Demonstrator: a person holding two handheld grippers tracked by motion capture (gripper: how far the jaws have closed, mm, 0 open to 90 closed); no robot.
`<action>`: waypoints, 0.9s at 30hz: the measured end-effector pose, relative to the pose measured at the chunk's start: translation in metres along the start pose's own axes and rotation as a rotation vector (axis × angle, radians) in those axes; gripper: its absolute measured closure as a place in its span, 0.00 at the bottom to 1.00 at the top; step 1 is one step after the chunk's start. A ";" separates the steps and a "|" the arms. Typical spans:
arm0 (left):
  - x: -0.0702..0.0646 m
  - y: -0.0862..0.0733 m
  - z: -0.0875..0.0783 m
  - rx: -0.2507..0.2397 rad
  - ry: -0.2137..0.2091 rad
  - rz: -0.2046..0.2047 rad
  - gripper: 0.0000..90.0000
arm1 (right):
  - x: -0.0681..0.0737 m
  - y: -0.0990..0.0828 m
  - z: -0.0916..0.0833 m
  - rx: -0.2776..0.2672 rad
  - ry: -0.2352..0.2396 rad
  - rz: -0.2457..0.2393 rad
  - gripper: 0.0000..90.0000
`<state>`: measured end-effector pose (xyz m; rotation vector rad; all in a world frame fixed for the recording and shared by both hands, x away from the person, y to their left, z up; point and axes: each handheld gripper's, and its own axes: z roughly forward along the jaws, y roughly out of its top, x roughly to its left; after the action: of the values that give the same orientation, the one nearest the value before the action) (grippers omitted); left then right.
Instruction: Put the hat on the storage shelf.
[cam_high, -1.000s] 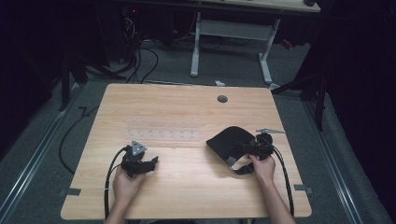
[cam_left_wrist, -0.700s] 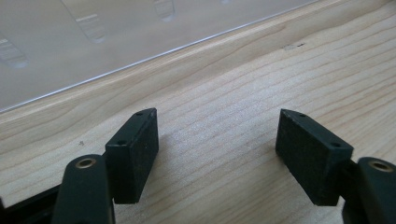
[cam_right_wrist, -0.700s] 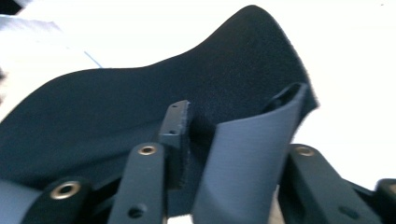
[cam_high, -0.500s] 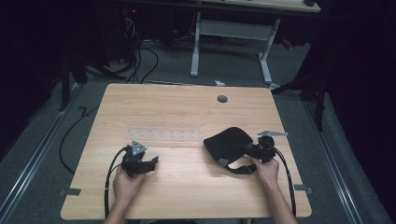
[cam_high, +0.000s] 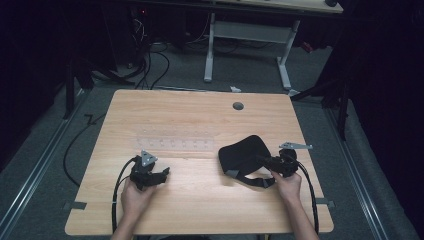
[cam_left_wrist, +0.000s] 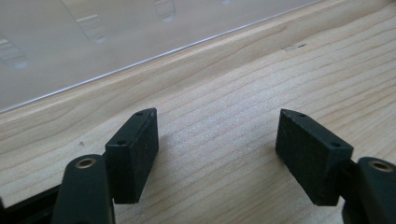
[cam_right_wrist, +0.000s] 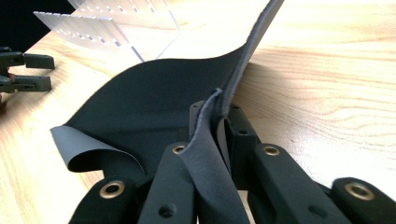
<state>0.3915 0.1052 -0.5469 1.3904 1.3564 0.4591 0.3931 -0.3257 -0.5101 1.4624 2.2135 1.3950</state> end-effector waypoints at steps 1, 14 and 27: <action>0.000 0.000 0.000 0.000 0.000 0.000 0.34 | 0.001 0.000 -0.001 -0.002 -0.001 -0.008 0.93; -0.001 -0.001 -0.001 0.004 -0.013 0.002 0.34 | 0.012 0.001 -0.012 -0.013 -0.005 -0.035 0.94; -0.001 -0.001 -0.001 0.010 -0.020 0.006 0.33 | 0.024 -0.002 -0.030 -0.044 0.020 -0.022 0.94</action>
<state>0.3901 0.1045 -0.5469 1.4036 1.3403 0.4415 0.3625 -0.3249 -0.4869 1.4114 2.1899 1.4481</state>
